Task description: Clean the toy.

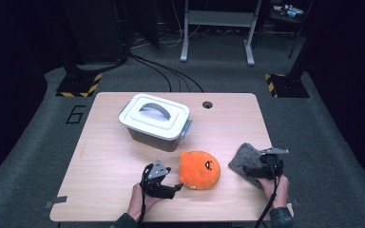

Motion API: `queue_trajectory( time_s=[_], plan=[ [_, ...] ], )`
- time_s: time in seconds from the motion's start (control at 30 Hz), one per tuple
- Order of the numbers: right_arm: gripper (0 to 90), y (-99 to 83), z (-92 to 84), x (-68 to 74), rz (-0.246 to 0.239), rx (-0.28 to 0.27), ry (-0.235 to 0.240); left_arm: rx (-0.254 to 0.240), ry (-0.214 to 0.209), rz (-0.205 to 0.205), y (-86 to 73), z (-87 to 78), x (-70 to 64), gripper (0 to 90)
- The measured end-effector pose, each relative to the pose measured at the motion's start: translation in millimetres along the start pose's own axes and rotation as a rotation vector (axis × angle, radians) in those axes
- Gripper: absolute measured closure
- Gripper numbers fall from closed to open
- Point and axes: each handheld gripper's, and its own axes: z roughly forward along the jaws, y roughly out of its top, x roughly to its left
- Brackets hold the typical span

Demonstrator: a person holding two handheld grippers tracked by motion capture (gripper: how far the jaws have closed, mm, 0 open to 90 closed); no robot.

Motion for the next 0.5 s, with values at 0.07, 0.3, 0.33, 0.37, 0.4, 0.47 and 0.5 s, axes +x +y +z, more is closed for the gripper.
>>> queue_trajectory(
  time_s=[0.07, 0.3, 0.33, 0.37, 0.4, 0.47, 0.5],
  plan=[
    [0.0, -0.3, 4.4, 0.4, -0.009, 0.004, 0.000, 0.014, -0.011, -0.001, 1.7, 3.2, -2.1, 21.6],
    [0.0, 0.3, 19.9, 10.2, -0.054, 0.070, -0.033, 0.016, -0.014, 0.021, 4.4, 10.9, -9.2, 29.9],
    [0.0, -0.1, 20.2, 10.2, -0.060, 0.068, -0.034, 0.015, -0.004, 0.022, 4.0, 12.2, -10.6, 32.0],
    [0.0, -0.5, 20.5, 10.4, -0.067, 0.064, -0.034, 0.027, -0.013, 0.027, 3.7, 13.5, -10.8, 37.5],
    [0.0, -1.0, 20.6, 9.5, -0.074, 0.057, -0.031, 0.028, -0.009, 0.024, 2.9, 15.1, -11.7, 39.0],
    [1.2, -0.9, 20.8, 8.3, -0.083, 0.057, -0.023, 0.017, -0.008, 0.021, 1.9, 16.1, -12.0, 41.8],
    [3.8, -0.2, 20.1, 8.2, -0.096, 0.064, -0.017, 0.011, -0.002, 0.017, 1.7, 16.4, -12.8, 43.5]
  ],
)
